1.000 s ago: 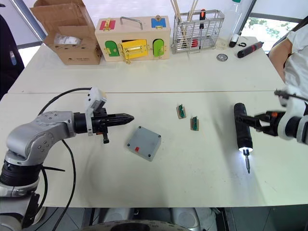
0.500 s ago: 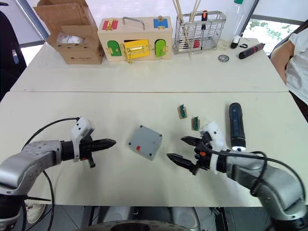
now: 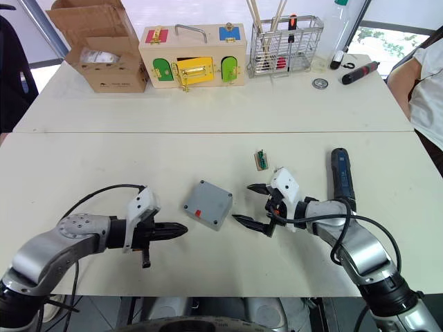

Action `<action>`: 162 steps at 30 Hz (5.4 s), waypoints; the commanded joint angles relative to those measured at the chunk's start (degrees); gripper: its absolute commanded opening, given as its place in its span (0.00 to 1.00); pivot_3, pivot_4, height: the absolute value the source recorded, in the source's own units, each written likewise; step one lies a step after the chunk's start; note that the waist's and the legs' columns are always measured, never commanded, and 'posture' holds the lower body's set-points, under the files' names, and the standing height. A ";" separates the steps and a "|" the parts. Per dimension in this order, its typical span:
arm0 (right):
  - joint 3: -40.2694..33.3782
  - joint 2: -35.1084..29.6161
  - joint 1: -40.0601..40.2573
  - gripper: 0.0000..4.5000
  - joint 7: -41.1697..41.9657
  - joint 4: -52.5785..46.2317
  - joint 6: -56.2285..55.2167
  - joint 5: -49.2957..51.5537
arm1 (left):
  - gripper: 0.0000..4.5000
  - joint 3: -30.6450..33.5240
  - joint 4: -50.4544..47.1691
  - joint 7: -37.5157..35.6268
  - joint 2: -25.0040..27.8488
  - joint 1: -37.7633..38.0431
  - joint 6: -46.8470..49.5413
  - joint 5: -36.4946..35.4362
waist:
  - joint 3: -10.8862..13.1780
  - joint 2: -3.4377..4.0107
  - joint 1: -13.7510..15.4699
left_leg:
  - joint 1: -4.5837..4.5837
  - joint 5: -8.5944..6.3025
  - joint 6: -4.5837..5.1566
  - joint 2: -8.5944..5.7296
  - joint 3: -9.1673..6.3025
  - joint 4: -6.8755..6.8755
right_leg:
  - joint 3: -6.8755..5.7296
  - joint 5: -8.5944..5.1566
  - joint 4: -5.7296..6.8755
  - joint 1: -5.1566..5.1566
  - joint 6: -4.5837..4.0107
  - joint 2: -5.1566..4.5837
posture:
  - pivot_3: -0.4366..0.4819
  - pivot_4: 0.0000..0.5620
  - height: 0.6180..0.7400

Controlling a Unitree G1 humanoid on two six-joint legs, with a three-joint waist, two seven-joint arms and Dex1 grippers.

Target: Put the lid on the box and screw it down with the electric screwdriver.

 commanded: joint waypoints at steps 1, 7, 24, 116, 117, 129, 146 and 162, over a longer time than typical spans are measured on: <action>2.17 0.86 -1.83 1.00 3.65 0.24 -2.85 -1.66 | 0.00 -0.36 0.77 0.55 -0.78 -1.10 -2.20 1.53 | 0.00 0.00 -0.03 | 0.00 0.00 0.00 0.00 0.00 0.01 | 0.00 0.00 0.00 0.00 0.00 0.00 | 0.48 0.27 1.00; 4.40 1.74 -2.26 1.00 6.70 -0.21 -3.60 -2.96 | 0.00 -0.58 2.51 1.35 -1.69 -0.91 -5.07 4.25 | 0.00 0.00 0.07 | 0.00 0.00 0.00 0.00 0.00 0.02 | 0.00 0.00 0.01 0.00 0.00 -0.01 | 0.48 0.27 1.00; 3.39 0.98 5.24 1.00 5.35 -9.17 1.52 -2.31 | 0.00 -2.49 11.17 0.17 -5.41 -7.88 -11.30 9.59 | -0.03 0.00 0.13 | 0.05 0.01 -0.01 -0.01 -0.01 0.11 | -0.01 0.00 0.11 0.04 0.00 0.00 | 0.48 0.27 1.00; -18.78 9.00 -2.07 0.39 -11.70 13.41 -0.08 -2.03 | 0.00 1.50 2.66 -6.79 0.38 -23.29 0.06 -3.81 | -0.05 -0.01 -0.14 | 0.04 0.02 -0.02 0.04 0.13 0.14 | 0.08 0.00 0.23 -0.04 0.00 0.11 | 0.48 0.27 1.00; -18.76 9.05 -2.04 0.39 -11.73 13.39 -0.05 -2.04 | 0.00 1.52 2.63 -6.68 0.36 -23.22 0.09 -3.85 | -0.05 -0.01 -0.15 | 0.04 0.02 -0.02 0.04 0.13 0.14 | 0.08 0.00 0.23 -0.03 0.00 0.11 | 0.48 0.27 1.00; -18.44 9.82 -2.48 0.01 -12.02 13.60 0.03 -2.10 | 0.00 1.03 2.81 -5.96 0.07 -22.31 -0.07 -3.25 | -0.05 -0.01 -0.15 | 0.04 0.01 -0.02 0.04 0.13 0.14 | 0.08 0.00 0.23 -0.04 0.00 0.12 | 0.48 0.27 1.00; -21.50 9.82 -2.13 0.01 -12.93 10.11 2.37 1.01 | 0.00 1.03 2.34 -6.31 0.20 -20.80 0.38 -3.56 | -0.05 0.00 -0.16 | 0.04 0.02 -0.02 0.04 0.13 0.14 | 0.08 0.00 0.24 -0.05 0.00 0.12 | 0.48 0.27 1.00; -17.94 4.98 -4.03 0.01 -10.72 -14.51 14.53 11.46 | 0.00 2.35 2.54 -11.16 5.01 -23.09 0.54 -5.27 | -0.05 0.01 -0.34 | 0.04 0.01 -0.01 0.06 0.09 0.11 | 0.08 0.00 0.29 -0.08 0.00 0.14 | 0.48 0.27 1.00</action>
